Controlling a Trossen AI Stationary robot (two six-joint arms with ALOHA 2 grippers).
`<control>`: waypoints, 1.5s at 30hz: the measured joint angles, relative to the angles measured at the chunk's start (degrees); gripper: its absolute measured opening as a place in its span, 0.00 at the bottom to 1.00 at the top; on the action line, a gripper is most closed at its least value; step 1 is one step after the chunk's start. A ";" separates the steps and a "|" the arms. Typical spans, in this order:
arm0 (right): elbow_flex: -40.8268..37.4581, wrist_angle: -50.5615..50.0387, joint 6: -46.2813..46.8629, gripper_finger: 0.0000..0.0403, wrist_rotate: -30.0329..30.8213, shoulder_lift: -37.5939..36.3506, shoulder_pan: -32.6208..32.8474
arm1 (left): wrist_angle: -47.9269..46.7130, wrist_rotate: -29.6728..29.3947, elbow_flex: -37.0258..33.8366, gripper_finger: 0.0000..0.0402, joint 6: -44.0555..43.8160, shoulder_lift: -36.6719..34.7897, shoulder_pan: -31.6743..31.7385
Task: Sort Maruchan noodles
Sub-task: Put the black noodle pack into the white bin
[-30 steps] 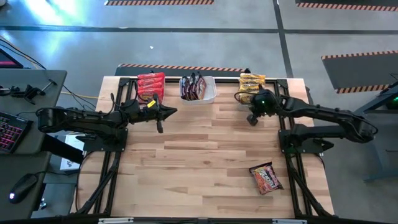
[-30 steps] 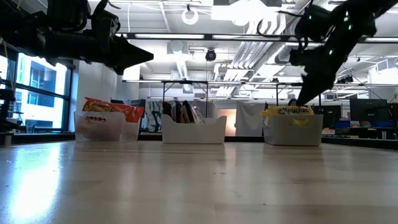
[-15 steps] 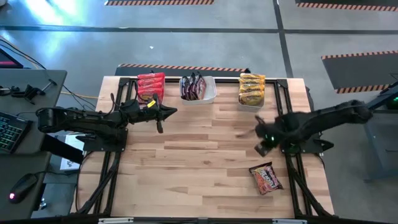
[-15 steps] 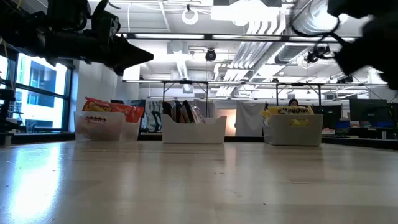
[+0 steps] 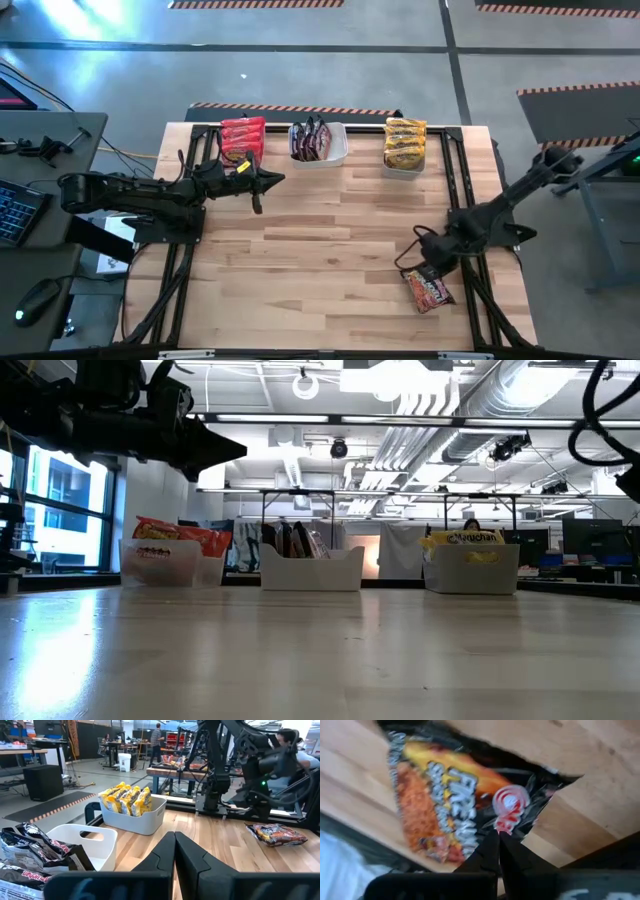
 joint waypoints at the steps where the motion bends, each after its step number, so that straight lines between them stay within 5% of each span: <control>1: 0.00 -0.20 -0.63 0.00 0.25 0.80 -0.05 | 0.00 0.00 0.00 0.00 0.00 0.00 0.00; 10: 0.15 0.33 -10.52 0.00 2.42 6.22 -5.07 | 0.00 0.00 0.00 0.00 -0.48 0.00 0.01; 21: 4.42 4.96 -36.01 0.00 20.48 6.62 -17.31 | 0.00 -0.01 0.00 0.00 -0.50 0.00 0.01; 28: 12.07 5.17 -47.40 0.00 18.77 6.57 -22.56 | 0.00 -0.02 0.00 0.00 -0.96 0.00 0.01; 37: 11.77 -12.39 -29.75 0.00 2.98 6.76 -15.37 | 0.00 -0.01 0.00 0.00 -1.01 0.00 0.02; 45: 1.58 -3.12 -23.47 0.00 0.64 6.76 -11.23 | 0.02 -0.02 0.00 0.00 -1.01 0.00 0.02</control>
